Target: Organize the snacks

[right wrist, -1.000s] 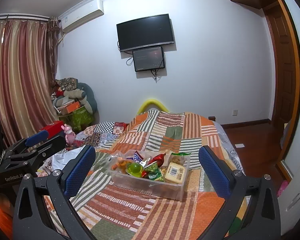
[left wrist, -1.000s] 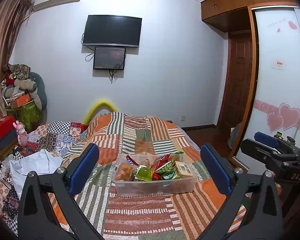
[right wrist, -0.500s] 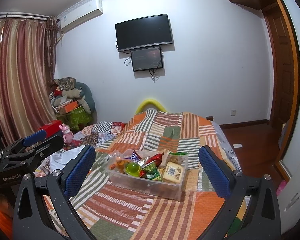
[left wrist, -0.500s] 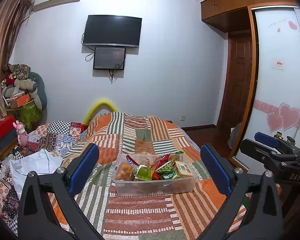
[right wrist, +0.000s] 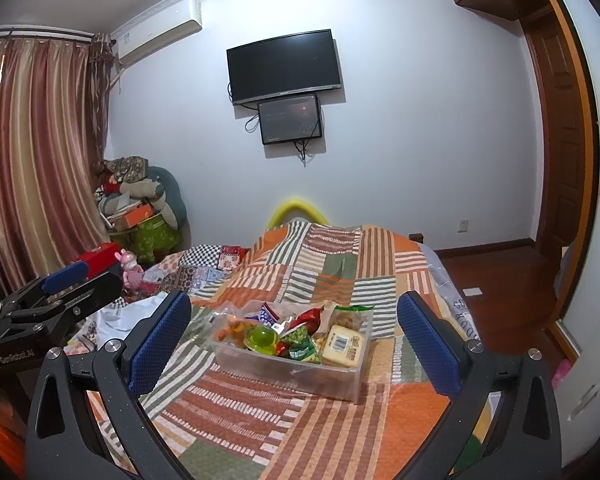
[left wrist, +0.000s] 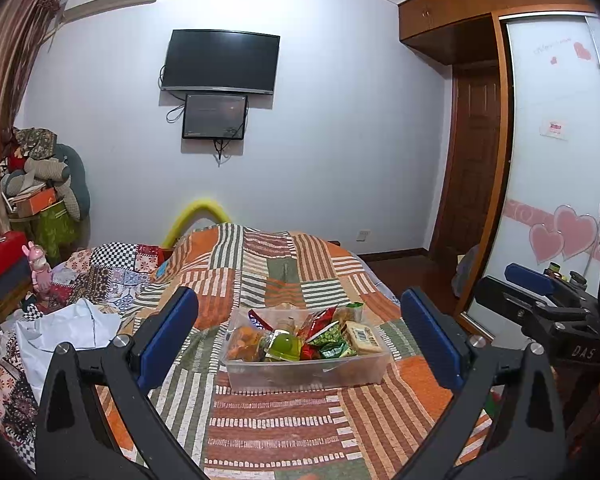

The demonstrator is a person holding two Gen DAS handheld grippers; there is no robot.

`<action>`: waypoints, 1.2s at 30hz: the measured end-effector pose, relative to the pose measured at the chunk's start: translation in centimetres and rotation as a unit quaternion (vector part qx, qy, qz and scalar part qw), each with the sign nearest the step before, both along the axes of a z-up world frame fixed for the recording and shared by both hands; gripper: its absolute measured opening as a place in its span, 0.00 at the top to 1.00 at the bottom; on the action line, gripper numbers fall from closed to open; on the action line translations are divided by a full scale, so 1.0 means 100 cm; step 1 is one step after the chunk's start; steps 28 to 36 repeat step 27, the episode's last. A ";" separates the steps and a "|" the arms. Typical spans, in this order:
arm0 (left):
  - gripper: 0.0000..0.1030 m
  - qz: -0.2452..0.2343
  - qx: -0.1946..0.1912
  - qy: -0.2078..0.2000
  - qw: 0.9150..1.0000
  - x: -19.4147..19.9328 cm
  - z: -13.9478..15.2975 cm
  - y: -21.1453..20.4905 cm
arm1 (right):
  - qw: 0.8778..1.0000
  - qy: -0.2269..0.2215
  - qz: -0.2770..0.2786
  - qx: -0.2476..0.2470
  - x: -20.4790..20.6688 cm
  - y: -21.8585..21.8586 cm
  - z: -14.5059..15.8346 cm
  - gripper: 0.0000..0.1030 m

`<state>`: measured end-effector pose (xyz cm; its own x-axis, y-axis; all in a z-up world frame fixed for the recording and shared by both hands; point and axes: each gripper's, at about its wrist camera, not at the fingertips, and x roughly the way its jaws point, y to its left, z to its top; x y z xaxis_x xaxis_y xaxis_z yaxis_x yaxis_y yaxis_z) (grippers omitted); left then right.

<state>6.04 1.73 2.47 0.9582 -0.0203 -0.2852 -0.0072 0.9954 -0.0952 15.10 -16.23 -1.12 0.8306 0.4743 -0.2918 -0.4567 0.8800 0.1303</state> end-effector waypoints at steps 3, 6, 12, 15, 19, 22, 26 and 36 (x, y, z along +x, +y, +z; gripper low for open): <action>0.00 -0.006 0.001 -0.001 1.000 0.000 0.001 -0.002 | 1.000 -0.001 -0.002 0.000 0.000 0.000 0.000 0.00; 0.00 -0.010 -0.001 -0.001 1.000 0.000 0.001 -0.002 | 1.000 -0.004 -0.006 0.001 -0.001 -0.002 0.000 0.00; 0.00 -0.008 0.008 -0.004 1.000 -0.001 0.001 -0.004 | 1.000 -0.011 -0.011 0.004 -0.002 -0.001 0.001 0.00; 0.00 -0.013 0.009 -0.001 1.000 0.000 0.000 -0.006 | 1.000 -0.010 -0.014 0.006 -0.001 -0.003 0.000 0.00; 0.00 -0.015 0.008 0.000 1.000 0.000 0.000 -0.008 | 1.000 -0.008 -0.014 0.010 -0.001 -0.004 -0.001 0.00; 0.00 -0.014 0.008 0.001 1.000 0.001 0.000 -0.008 | 1.000 -0.008 -0.015 0.010 -0.001 -0.004 -0.001 0.00; 0.00 -0.015 0.006 0.004 1.000 0.002 -0.001 -0.007 | 1.000 -0.007 -0.014 0.010 -0.001 -0.005 -0.001 0.00; 0.00 -0.014 0.006 0.004 1.000 0.003 -0.001 -0.007 | 1.000 -0.007 -0.014 0.010 -0.001 -0.005 -0.001 0.00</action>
